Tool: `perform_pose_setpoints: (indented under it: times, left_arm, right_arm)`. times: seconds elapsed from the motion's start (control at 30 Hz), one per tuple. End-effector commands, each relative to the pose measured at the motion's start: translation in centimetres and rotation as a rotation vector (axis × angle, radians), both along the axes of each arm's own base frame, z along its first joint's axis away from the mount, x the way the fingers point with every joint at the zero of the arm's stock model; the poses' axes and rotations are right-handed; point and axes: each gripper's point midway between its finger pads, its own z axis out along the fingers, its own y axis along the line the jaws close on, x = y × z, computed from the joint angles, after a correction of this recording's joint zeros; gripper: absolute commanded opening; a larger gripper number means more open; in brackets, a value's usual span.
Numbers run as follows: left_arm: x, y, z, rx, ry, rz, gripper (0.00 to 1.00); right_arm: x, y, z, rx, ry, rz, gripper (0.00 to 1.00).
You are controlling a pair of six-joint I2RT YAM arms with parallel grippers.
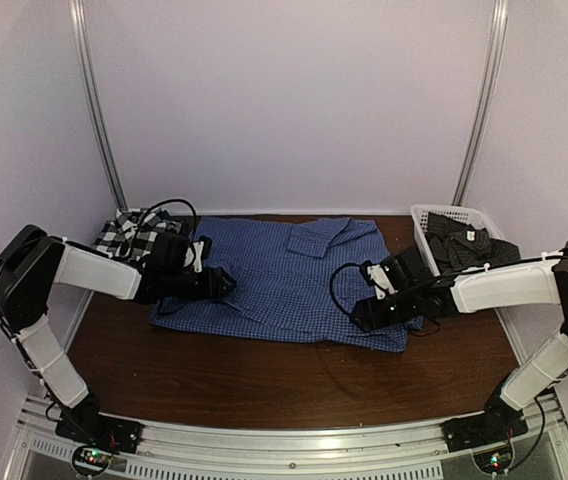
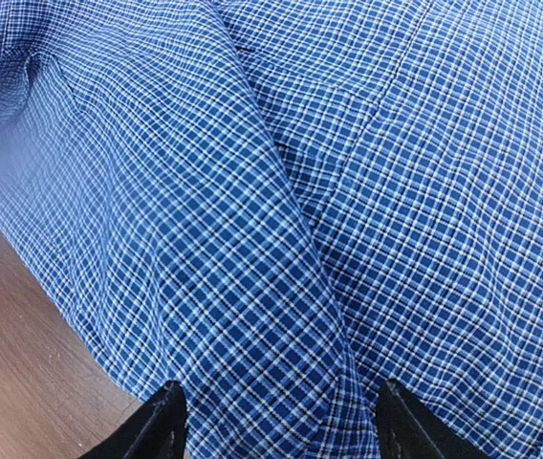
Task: Fold and stack the long sleeve shirts
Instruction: Smooth out the sleeve of the 1/3-folded shirt.
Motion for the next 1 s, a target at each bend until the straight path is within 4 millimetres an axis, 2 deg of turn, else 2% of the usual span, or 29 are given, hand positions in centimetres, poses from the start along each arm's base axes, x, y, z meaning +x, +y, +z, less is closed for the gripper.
perform_pose_setpoints:
  times: [0.0, 0.17, 0.37, 0.53, 0.73, 0.97]
  left_arm:
    - [0.6, 0.3, -1.7, 0.082, 0.005, 0.027, 0.58]
    - [1.1, 1.0, -0.9, 0.124, -0.023, 0.047, 0.42]
    - [2.1, 2.8, -0.2, 0.147, -0.026, 0.059, 0.22]
    - [2.8, 4.1, 0.1, 0.110, 0.009, 0.033, 0.11]
    - [3.7, 7.1, -0.6, 0.140, 0.063, 0.060, 0.13]
    - [4.0, 10.6, -1.7, 0.281, 0.094, 0.178, 0.33]
  right_arm:
    - [0.0, -0.2, -0.1, -0.007, -0.016, -0.013, 0.69]
    - [0.0, -0.6, -0.4, -0.024, -0.016, -0.020, 0.69]
    - [-0.1, -1.1, -0.8, -0.052, -0.017, -0.031, 0.69]
    - [0.0, -1.7, -0.8, -0.081, -0.023, -0.044, 0.69]
    - [0.1, -2.4, -0.8, -0.128, -0.030, -0.056, 0.69]
    - [0.5, -3.4, -1.2, -0.195, -0.032, -0.080, 0.69]
